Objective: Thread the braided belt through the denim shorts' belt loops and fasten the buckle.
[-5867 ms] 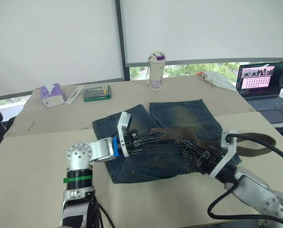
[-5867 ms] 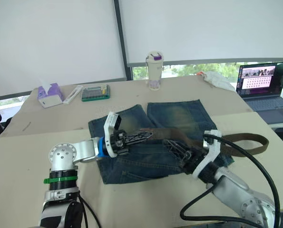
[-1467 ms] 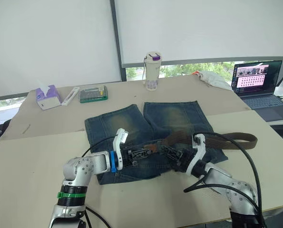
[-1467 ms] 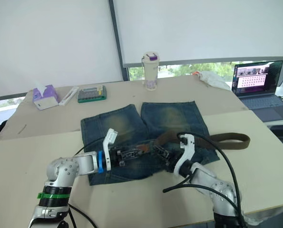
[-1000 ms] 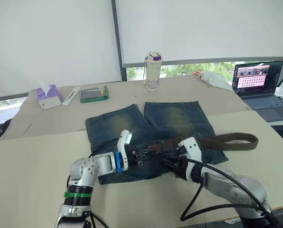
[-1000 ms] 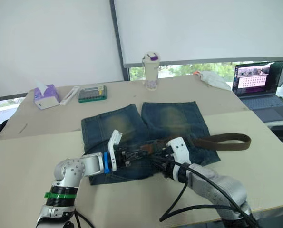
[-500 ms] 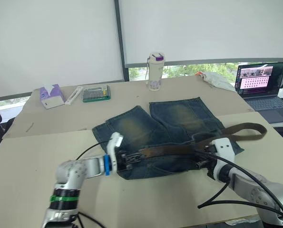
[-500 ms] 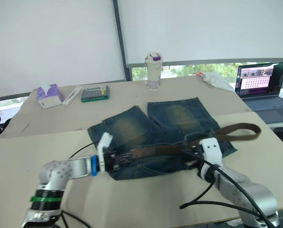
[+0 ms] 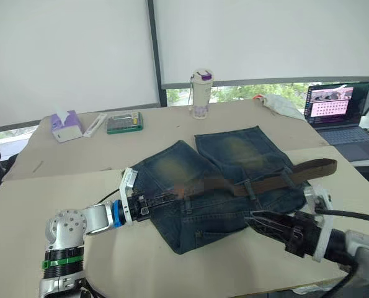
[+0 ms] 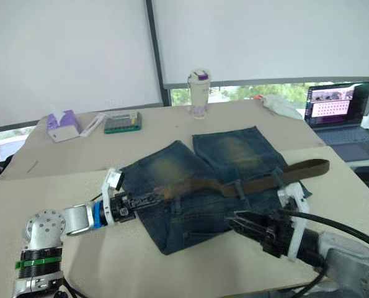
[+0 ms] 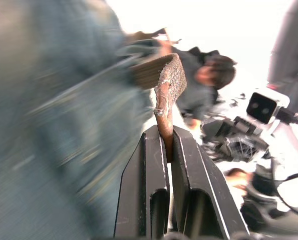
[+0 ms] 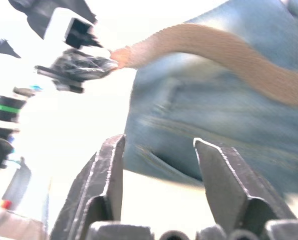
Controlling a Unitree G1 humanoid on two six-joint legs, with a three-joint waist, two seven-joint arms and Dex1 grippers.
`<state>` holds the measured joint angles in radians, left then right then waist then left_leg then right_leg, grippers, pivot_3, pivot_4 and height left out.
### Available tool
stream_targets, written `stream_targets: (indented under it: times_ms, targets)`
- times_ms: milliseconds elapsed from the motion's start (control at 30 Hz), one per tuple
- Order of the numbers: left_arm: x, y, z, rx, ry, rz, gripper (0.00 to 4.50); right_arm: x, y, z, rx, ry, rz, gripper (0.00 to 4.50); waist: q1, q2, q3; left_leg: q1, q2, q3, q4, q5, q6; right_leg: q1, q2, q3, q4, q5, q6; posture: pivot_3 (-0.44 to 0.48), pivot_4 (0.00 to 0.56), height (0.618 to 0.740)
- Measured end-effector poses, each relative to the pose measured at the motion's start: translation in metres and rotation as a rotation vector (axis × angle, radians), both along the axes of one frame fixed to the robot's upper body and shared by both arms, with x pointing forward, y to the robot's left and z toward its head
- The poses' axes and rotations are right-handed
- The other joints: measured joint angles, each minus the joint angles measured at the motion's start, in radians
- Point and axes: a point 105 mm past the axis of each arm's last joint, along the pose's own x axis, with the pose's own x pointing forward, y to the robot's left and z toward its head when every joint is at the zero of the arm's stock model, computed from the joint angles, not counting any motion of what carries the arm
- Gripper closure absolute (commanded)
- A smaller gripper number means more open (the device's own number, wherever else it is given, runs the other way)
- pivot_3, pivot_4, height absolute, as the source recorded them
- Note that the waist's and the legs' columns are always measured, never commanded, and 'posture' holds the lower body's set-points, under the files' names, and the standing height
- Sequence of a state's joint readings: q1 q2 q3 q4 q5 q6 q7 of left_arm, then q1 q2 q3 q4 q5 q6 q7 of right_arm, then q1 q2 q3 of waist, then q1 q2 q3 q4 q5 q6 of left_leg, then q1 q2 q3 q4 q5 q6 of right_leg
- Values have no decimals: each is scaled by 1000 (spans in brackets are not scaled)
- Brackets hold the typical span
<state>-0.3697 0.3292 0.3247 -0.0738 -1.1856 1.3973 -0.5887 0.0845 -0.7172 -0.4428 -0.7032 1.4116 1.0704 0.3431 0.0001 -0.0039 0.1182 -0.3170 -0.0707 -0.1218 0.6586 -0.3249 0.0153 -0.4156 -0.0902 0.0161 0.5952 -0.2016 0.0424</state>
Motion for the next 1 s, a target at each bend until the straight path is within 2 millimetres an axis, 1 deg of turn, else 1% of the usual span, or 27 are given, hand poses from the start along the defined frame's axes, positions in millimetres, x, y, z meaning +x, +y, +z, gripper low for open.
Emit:
stream_targets:
  times_ms: [33,100,133,200,267,333,433,533,567,667,700,867,933,1000]
  targets:
    - [-1,-7,4,-25,-5,-23,4500,4,9,0,29,0,7,2190,0,0,0,1,0,0,0,0,-1,-2,0,0,0,0,0,0,150,740]
    - [-2,-14,7,-50,-7,-40,4500,14,29,-4,86,26,14,2190,0,2,-1,0,-1,0,1,6,-10,-5,0,1,1,0,0,0,150,740]
    - [-3,-19,10,-66,-8,-56,4500,18,39,-10,113,55,19,2190,3,3,-1,-1,-1,-1,1,6,-10,-6,-1,1,1,0,0,0,150,740]
    - [-4,-23,12,-74,-7,-71,4500,27,51,-13,163,83,2,2190,9,6,-3,-1,-1,-1,1,6,-10,-6,-1,1,1,0,0,0,150,740]
    - [-5,-25,13,-78,-6,-79,4500,35,54,-9,216,79,-27,2190,13,5,-3,-1,-2,-1,1,6,-10,-6,-2,1,0,0,0,0,150,740]
    - [-6,-26,12,-69,-3,-83,4500,42,55,0,256,58,-46,2190,14,5,-3,-1,-2,-1,1,5,-9,-6,-2,1,0,0,0,0,150,740]
    - [-9,-27,11,-57,-4,-100,4500,47,56,7,290,44,-57,2190,12,6,-4,-1,-2,-1,1,5,-9,-6,-1,1,1,0,0,0,150,740]
    - [-9,-28,11,-47,-6,-108,4500,48,56,12,315,43,-46,2994,9,6,-4,-1,-2,-1,1,6,-9,-6,0,1,1,0,-1,0,150,740]
    - [-9,-28,11,-42,-6,-109,4500,49,56,12,310,42,-45,3393,9,6,-4,-1,-2,-1,1,6,-9,-6,0,1,0,0,-1,0,150,740]
    - [-10,-27,11,-26,-13,-114,4500,50,56,8,275,52,-38,4335,10,6,-4,-1,-2,-1,1,5,-9,-6,0,1,0,0,-1,0,150,740]
    - [-10,-27,11,-22,-15,-113,4500,50,56,7,269,55,-37,4453,10,6,-4,-1,-2,-1,1,5,-9,-6,0,1,0,0,-1,0,150,740]
    - [-9,-29,10,0,-44,-105,4500,51,55,9,233,38,-27,4453,10,6,-4,-1,-2,-1,1,5,-9,-6,0,1,0,0,-1,0,150,740]
    - [-7,-29,9,42,-91,-84,3763,52,55,6,216,39,-33,4500,10,6,-4,-1,-2,-1,1,5,-9,-6,0,1,0,0,-1,0,150,740]
    - [-2,-26,10,86,-171,-36,3176,55,56,1,188,50,-44,4500,9,6,-4,-1,-1,0,0,6,-9,-6,0,1,0,0,-1,0,150,740]
